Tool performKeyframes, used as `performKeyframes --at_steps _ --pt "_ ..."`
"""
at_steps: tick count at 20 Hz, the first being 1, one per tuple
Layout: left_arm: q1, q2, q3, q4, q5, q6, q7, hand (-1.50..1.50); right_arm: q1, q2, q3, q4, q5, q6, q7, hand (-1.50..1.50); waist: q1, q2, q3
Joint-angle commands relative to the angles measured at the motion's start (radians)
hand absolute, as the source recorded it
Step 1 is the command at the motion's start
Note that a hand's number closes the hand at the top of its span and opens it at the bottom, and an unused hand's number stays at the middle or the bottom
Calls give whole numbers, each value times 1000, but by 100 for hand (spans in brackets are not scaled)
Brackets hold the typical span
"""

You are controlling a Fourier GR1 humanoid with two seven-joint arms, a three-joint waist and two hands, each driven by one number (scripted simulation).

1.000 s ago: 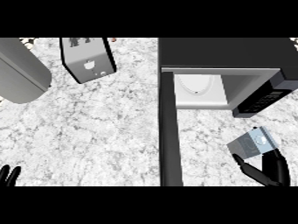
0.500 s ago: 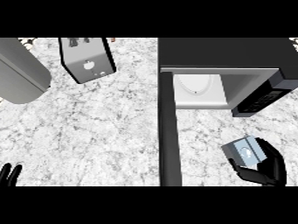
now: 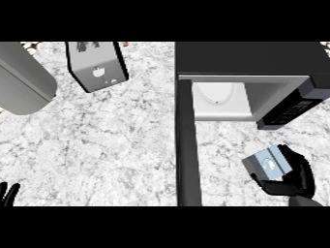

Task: Pick up the milk, place it into the microwave and close the microwave

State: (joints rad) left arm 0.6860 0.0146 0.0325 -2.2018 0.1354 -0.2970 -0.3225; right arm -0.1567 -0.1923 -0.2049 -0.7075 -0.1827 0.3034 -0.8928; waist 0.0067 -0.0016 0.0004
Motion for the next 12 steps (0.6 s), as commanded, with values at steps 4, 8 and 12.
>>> performKeyframes --at_steps 4,8,12 --pt "13 20 54 -12 61 -32 0 -150 49 57 120 -249 26 15 90 150 -5 -2 -2" --pt "96 18 62 -91 88 -57 21 -150 281 85 200 -558 25 -5 189 150 -13 -6 -2" --pt "106 -9 55 -4 48 -94 -70 -150 410 98 247 -811 17 -53 326 150 -12 -5 -2"
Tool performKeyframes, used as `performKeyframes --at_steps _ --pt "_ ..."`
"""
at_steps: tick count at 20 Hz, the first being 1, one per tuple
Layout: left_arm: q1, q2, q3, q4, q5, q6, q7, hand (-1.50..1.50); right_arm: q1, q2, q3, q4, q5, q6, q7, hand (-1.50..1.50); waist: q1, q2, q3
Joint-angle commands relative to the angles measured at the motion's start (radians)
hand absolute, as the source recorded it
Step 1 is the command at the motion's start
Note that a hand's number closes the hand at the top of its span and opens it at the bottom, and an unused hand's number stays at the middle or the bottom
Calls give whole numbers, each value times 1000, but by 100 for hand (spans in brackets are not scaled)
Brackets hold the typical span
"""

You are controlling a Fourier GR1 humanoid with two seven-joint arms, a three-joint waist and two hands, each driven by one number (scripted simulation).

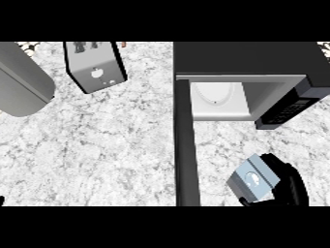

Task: Pick up the milk, place it into the microwave and close the microwave

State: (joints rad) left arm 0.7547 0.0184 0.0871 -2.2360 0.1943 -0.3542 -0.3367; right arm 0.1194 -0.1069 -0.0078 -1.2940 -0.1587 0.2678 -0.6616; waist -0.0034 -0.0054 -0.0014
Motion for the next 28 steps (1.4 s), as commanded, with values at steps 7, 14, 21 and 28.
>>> performKeyframes --at_steps 7,14,21,28 --pt "-38 8 61 87 32 -52 -38 -150 238 104 191 -498 5 -176 299 150 4 3 1" --pt "42 -12 108 22 76 -94 -16 -150 108 106 249 -553 55 -341 413 150 13 4 1" --pt "-67 15 163 42 104 -78 62 -150 -159 107 200 -366 105 -518 460 150 14 6 2" --pt "-42 43 237 77 153 -158 34 -150 -331 97 96 -75 126 -614 425 150 19 7 2"
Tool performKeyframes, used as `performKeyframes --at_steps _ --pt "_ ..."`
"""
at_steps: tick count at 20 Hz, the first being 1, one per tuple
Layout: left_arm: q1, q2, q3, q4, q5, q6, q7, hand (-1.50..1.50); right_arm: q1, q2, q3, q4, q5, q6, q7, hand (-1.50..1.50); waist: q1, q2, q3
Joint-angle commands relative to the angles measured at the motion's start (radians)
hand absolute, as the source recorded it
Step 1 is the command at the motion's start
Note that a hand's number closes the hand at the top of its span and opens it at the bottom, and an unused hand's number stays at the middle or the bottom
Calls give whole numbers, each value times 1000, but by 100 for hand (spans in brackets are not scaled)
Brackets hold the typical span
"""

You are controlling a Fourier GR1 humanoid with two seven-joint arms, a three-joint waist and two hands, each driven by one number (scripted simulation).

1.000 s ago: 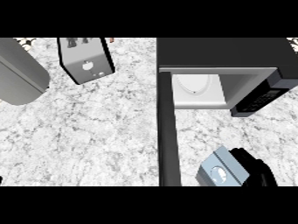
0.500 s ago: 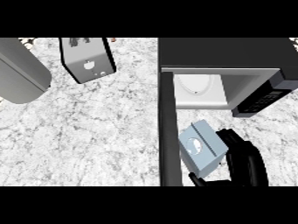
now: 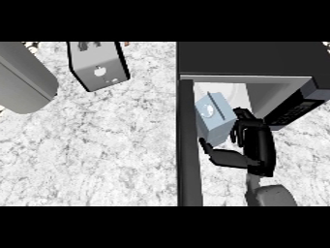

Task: Pick up the milk, place it into the microwave and close the microwave

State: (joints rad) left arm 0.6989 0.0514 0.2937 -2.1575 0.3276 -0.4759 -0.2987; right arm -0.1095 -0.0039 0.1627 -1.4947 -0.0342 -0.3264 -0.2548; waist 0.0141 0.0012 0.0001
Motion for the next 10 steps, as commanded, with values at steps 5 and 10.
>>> performKeyframes --at_steps 5,10 --pt "-90 -7 30 84 -33 -16 16 -150 -185 -18 -145 345 -29 21 -92 150 -4 1 0" --pt "-58 -6 61 53 -16 -45 10 -150 -334 -8 -242 664 -50 42 -289 150 10 4 1"
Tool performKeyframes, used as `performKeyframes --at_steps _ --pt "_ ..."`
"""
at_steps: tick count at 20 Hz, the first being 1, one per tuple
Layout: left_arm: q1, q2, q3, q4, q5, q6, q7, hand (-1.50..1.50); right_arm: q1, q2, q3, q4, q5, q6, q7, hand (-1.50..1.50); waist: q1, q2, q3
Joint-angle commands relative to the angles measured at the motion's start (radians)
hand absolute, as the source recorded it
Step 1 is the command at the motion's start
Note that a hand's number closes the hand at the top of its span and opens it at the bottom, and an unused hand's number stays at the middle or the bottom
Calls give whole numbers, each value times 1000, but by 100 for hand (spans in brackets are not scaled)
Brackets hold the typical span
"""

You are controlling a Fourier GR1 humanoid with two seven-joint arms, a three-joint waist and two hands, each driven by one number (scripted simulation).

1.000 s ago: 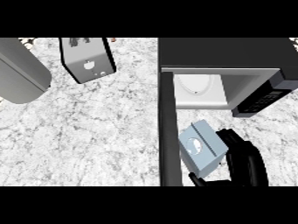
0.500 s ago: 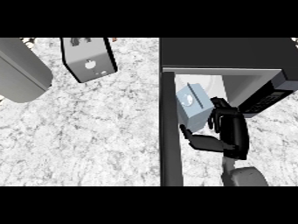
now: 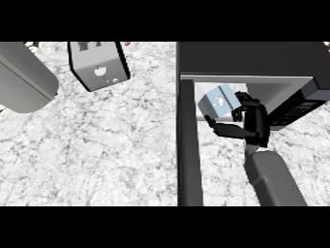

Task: Pick up the milk, place it into the microwave and close the microwave

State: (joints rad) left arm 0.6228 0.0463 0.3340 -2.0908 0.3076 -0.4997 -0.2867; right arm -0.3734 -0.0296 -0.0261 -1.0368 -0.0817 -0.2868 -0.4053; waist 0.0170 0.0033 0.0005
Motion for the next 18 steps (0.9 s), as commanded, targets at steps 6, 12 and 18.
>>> performKeyframes --at_steps 6,12,18 --pt "-86 35 47 62 34 -26 42 -150 -268 -56 -110 433 20 33 -249 150 6 4 1" --pt "-8 8 64 81 10 -95 -39 -150 -403 -71 -166 620 44 -57 -365 150 21 6 1" --pt "-53 -7 32 81 -11 -71 -7 -150 -466 -102 -120 734 159 -247 -425 150 44 17 1"
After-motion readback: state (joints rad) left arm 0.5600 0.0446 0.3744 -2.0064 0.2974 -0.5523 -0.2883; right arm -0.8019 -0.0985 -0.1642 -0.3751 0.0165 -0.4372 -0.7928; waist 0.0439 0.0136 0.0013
